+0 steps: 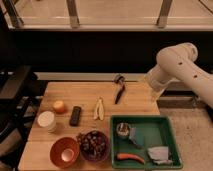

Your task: Place brush in red bowl

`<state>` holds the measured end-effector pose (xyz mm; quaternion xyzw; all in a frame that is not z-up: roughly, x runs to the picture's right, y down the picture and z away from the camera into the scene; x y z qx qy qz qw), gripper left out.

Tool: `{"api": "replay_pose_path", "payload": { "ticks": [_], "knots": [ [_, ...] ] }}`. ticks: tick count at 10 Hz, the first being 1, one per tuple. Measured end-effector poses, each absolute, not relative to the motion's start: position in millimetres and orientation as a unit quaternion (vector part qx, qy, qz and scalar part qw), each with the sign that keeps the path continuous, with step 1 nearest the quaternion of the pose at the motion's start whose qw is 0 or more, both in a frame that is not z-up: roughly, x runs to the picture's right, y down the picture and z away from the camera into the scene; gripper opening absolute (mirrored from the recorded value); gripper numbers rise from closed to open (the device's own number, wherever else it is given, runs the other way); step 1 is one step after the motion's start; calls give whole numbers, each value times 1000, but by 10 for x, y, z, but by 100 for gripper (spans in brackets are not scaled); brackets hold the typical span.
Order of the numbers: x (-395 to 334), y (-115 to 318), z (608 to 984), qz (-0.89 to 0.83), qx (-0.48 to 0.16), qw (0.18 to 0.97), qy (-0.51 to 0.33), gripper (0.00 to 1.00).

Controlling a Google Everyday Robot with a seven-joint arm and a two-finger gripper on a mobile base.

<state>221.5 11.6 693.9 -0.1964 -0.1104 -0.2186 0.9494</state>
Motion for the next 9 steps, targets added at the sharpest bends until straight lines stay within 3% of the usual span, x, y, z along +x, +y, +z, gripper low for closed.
{"api": "replay_pose_path", "payload": {
  "ticks": [9],
  "knots": [
    [2163,32,6879,-205,-185,954,-115,71]
  ]
}}
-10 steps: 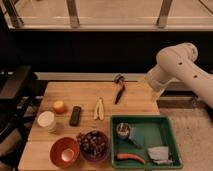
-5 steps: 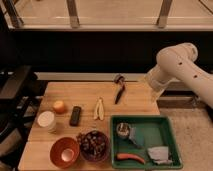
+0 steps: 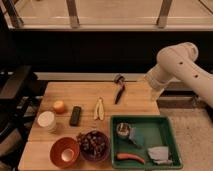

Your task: Place brush in red bowl

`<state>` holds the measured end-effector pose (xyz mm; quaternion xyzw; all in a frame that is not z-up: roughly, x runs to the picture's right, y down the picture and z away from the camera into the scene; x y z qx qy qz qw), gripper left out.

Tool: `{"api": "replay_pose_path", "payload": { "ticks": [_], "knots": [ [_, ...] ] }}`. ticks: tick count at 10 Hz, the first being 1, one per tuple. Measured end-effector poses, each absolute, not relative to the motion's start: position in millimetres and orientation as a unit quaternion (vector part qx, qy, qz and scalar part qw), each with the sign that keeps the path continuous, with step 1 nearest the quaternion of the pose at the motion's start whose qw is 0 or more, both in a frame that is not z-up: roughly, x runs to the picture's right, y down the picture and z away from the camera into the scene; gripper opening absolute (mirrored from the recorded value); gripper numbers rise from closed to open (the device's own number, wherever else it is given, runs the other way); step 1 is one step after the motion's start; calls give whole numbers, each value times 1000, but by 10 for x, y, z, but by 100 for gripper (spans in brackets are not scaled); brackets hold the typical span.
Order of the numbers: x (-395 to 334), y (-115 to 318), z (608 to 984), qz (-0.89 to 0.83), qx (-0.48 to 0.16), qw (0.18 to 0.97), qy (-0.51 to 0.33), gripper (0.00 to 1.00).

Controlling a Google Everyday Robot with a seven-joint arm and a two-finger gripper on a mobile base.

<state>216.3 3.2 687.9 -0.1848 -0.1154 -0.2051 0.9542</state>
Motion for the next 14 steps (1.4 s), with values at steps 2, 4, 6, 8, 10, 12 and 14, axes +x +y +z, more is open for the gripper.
{"api": "replay_pose_path", "payload": {
  "ticks": [2,4,6,8,10,12,14],
  "knots": [
    [1924,-185,6856,-152,-179,965,-116,71],
    [1803,-290,6974,-77,-190,973,-103,71],
    [1826,-273,7168,-26,-217,973,-77,71],
    [1852,-232,7289,35,-237,969,-57,71],
    [1833,-210,7300,70,-245,965,-58,71],
    [1826,-209,7301,70,-246,965,-58,71],
    [1832,-213,7304,76,-245,965,-58,71]
  ]
}}
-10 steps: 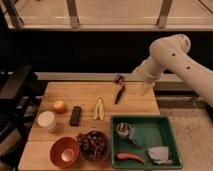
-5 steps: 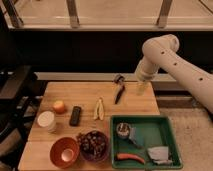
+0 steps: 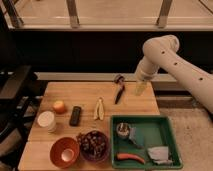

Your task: Place brush in red bowl

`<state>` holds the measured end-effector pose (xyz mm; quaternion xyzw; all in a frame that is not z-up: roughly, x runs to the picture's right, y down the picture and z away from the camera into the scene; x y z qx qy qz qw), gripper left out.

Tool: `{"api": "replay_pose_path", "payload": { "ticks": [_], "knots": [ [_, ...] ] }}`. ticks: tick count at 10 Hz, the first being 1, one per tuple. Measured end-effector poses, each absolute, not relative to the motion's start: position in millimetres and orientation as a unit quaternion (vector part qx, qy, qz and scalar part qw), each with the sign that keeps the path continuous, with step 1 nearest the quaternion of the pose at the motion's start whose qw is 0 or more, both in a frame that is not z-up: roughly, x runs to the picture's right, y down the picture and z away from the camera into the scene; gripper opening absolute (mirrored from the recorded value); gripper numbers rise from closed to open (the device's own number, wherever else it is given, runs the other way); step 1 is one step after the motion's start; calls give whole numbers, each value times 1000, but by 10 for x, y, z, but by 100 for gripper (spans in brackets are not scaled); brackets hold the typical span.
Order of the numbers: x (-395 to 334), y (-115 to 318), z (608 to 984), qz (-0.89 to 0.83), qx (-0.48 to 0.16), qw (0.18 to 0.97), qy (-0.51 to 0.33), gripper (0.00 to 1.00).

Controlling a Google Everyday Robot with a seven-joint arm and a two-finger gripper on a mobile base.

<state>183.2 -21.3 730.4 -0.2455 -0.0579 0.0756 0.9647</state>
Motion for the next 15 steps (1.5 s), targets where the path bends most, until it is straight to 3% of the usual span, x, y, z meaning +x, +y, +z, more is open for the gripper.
{"api": "replay_pose_path", "payload": {
  "ticks": [5,10,15],
  "knots": [
    [1750,-276,7593,240,-250,936,-63,71],
    [1717,-346,7897,396,-208,894,-32,71],
    [1713,-299,7946,414,-212,885,-32,71]
  ]
}}
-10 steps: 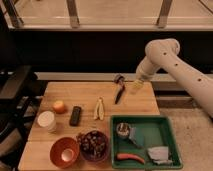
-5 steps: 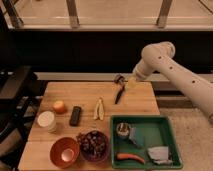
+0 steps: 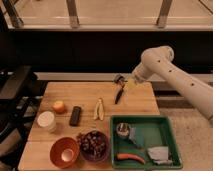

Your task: Place brush in red bowl

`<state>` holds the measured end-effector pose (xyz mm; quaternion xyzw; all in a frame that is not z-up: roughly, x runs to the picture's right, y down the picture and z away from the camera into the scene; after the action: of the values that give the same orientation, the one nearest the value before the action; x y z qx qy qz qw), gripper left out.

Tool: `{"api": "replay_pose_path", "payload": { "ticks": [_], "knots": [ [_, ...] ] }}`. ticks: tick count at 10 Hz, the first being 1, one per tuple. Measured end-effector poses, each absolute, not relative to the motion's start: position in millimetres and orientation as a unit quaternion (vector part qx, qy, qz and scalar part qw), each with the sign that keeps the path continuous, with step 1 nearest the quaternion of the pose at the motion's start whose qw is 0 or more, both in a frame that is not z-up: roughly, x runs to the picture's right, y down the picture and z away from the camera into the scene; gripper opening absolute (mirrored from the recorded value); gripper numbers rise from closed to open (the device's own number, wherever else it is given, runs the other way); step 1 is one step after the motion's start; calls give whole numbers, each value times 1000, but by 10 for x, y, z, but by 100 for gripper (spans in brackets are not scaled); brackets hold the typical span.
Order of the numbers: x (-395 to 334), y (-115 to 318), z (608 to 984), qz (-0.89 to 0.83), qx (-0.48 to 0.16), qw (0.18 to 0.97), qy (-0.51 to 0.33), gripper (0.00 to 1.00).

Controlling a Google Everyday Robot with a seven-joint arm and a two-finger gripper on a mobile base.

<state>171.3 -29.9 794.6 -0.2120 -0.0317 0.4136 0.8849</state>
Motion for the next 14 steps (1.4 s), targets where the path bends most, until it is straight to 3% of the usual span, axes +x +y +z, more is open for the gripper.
{"api": "replay_pose_path", "payload": {
  "ticks": [3,8,14],
  "knots": [
    [1695,-383,8075,469,-212,857,-22,71],
    [1802,-486,8707,599,-199,775,23,71],
    [1836,-453,8867,630,-188,753,32,71]
  ]
}}
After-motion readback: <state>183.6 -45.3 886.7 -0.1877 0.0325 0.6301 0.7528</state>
